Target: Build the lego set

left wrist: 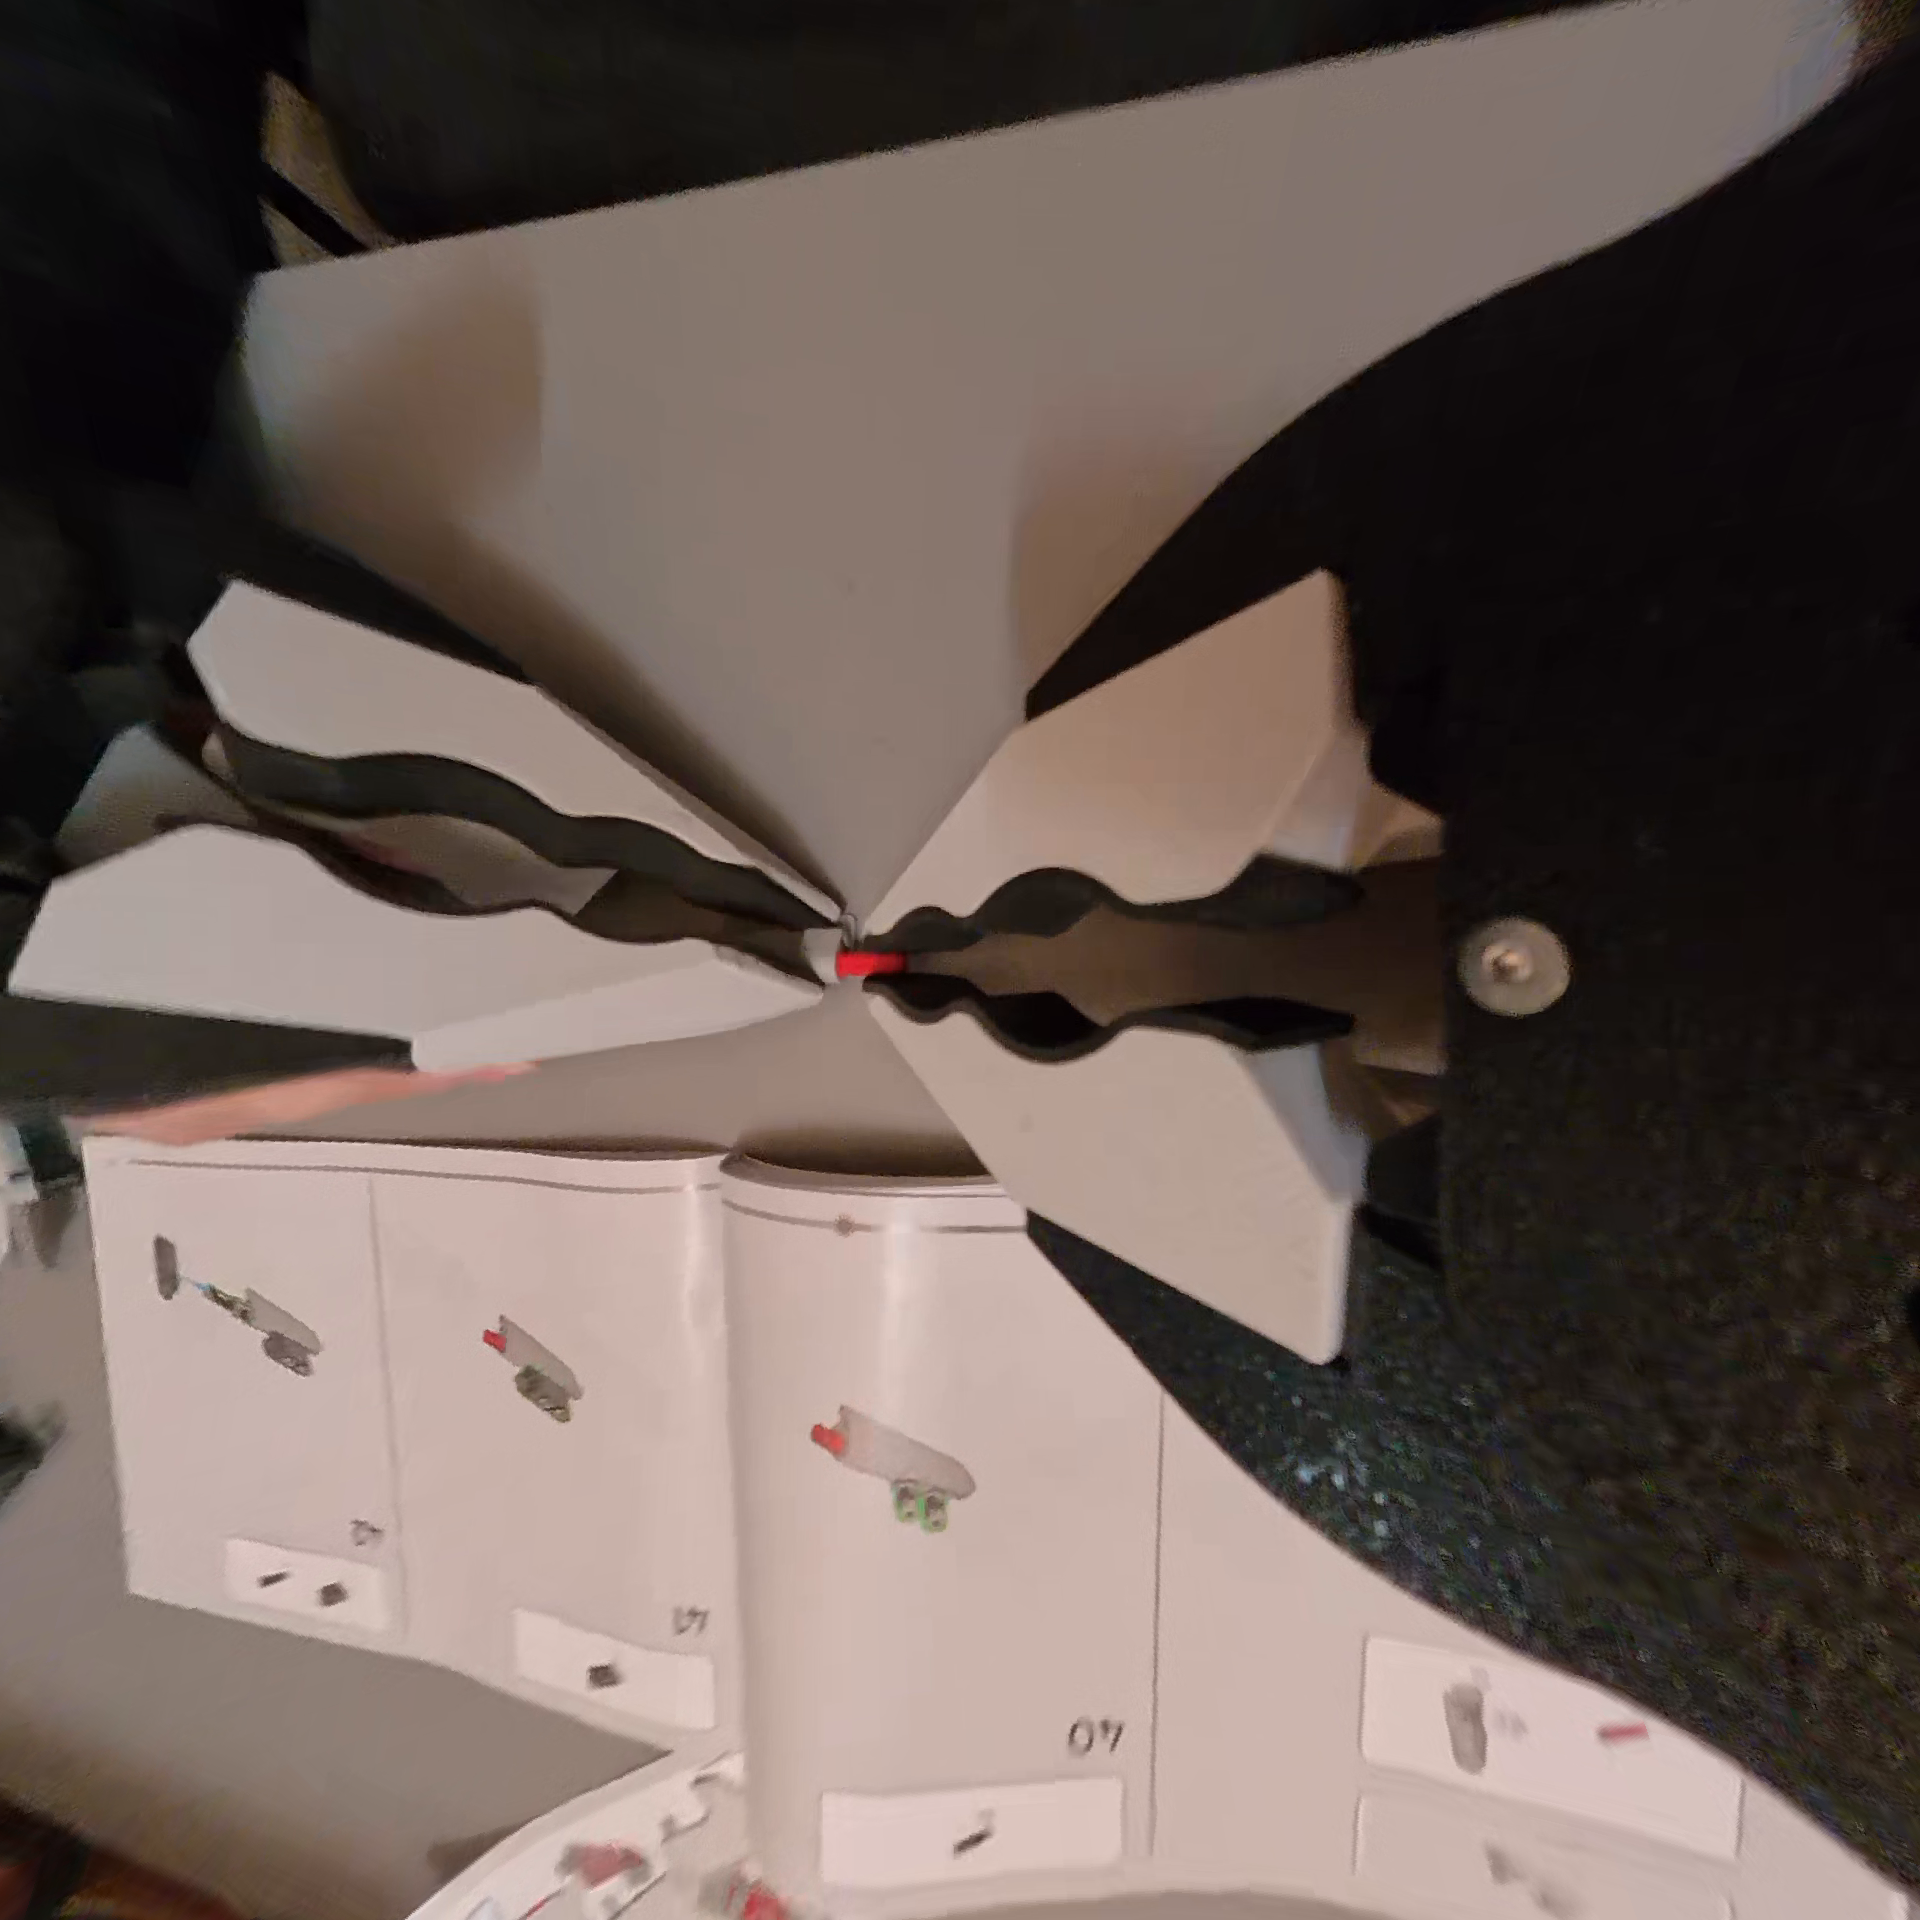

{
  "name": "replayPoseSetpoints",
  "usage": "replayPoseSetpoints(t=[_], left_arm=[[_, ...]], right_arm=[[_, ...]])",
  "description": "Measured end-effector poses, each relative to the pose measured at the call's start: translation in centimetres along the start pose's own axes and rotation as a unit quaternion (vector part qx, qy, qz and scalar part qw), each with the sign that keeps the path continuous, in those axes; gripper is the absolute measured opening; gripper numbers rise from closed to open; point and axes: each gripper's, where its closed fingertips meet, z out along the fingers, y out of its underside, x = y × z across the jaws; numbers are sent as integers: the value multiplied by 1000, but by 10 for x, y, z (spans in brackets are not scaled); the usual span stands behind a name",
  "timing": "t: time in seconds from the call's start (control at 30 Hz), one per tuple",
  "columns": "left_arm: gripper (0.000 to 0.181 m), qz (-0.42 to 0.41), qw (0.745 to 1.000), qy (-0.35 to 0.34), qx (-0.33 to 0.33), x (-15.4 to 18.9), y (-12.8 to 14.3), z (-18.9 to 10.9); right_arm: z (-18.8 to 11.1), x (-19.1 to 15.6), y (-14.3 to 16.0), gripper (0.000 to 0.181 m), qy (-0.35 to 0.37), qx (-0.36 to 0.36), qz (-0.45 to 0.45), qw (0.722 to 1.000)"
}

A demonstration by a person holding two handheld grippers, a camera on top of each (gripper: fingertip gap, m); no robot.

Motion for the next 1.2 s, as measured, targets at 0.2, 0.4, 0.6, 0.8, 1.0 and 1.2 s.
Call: replayPoseSetpoints(t=[0.2, 0.4, 0.6, 0.8, 1.0, 1.2], left_arm=[[1, -38, 999, 2, 1, -2, -1, 1], [2, -45, 999, 6, 0, -2, -1, 2], [1, -41, 999, 12, 2, -1, -1, 2], [2, -54, 998, 24, 2, 1, -1, 2], [2, -70, 997, 31, 2, 1, -1, 2], [2, 1, 1000, -3, -3, -1, 0, 3]], right_arm=[[0, 1, 2, 10, 1, -2, 13, 1000], [0, 1, 2, 10, -1, -1, 16, 1000], [0, 1, 1, 10, -5, 3, 23, 1000], [0, -1, 0, 10, -12, 7, 24, 1000], [0, -1, 0, 10, -10, 7, 21, 1000], [0, 0, 1, 9, -11, 8, 21, 1000]])
